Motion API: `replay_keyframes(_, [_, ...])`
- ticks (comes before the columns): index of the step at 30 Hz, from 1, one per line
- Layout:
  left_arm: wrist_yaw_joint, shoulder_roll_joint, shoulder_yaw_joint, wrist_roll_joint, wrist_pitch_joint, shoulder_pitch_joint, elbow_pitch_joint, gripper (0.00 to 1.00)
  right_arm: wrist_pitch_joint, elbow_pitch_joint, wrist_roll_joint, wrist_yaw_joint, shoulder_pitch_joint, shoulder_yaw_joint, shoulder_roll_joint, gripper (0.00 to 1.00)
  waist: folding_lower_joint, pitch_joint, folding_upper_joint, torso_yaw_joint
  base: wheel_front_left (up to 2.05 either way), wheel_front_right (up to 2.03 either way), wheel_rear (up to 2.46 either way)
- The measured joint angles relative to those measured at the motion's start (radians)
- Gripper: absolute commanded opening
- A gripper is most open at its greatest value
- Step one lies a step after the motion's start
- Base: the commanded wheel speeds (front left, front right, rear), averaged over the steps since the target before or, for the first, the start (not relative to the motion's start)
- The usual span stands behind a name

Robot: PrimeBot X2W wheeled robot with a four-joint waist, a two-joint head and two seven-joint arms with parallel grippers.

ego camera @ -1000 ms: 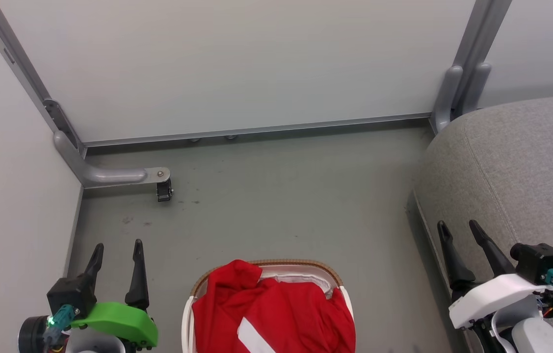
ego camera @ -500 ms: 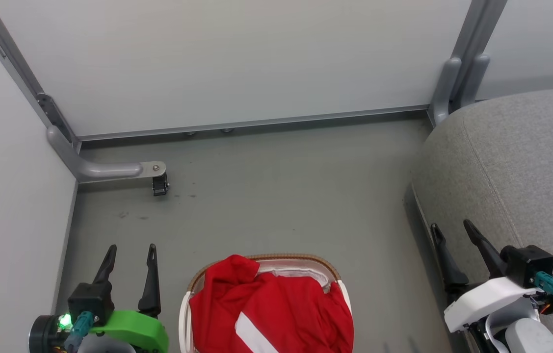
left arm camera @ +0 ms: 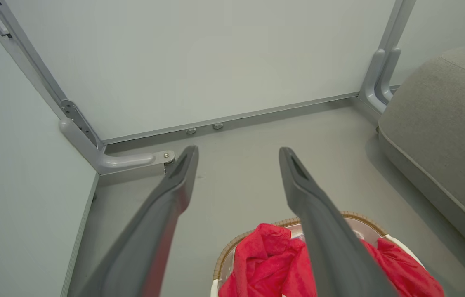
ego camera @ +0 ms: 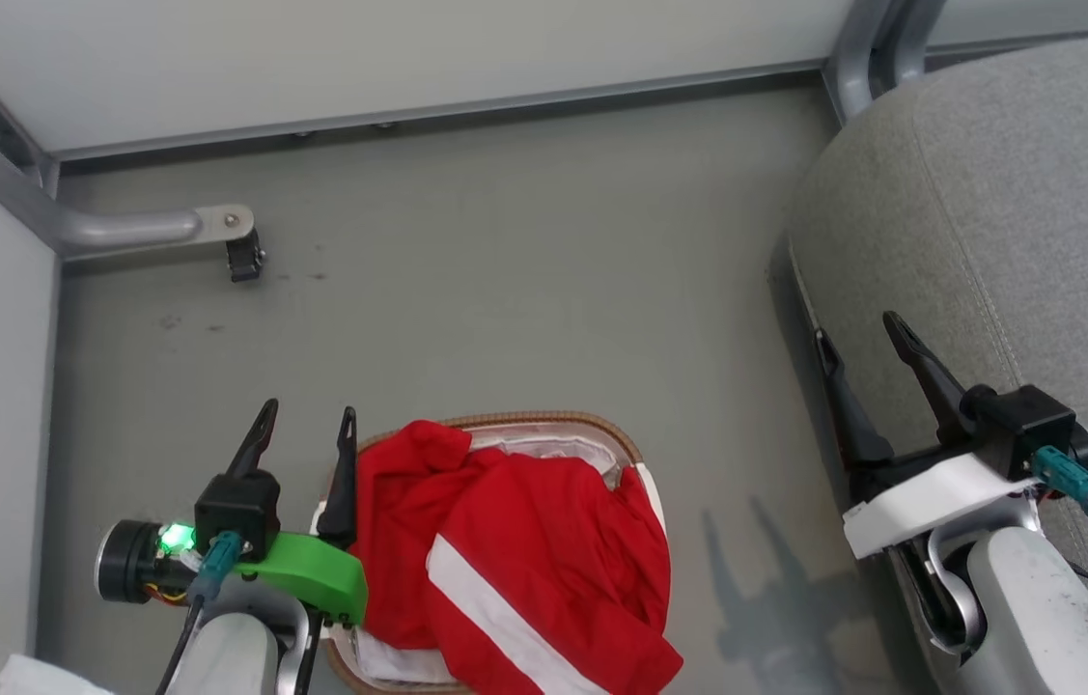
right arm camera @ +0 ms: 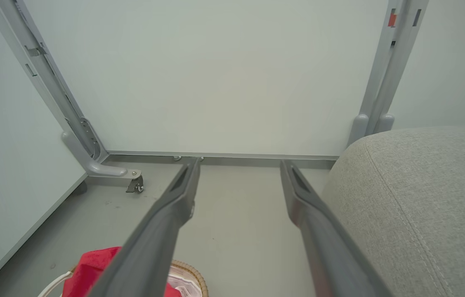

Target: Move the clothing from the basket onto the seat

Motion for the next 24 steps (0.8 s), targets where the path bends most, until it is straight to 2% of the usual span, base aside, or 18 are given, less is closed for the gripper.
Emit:
replay_keyframes(5, [-0.014,-0.005,-0.03,0.033,-0.008,-0.078,0.072,1.0,-0.007,-0.02,-0.016,0.0,-0.043,0.007,0.011,1.0,0.0,0.096,0.0,-0.032,0.0,0.0,0.0])
replay_keyframes(24, [-0.035,-0.015,-0.109,0.016,-0.008,-0.289,0.289,1.0,-0.007,-0.107,-0.014,0.0,-0.137,0.027,0.048,1.0,0.0002,0.409,0.0,-0.129,0.0,0.0,0.0])
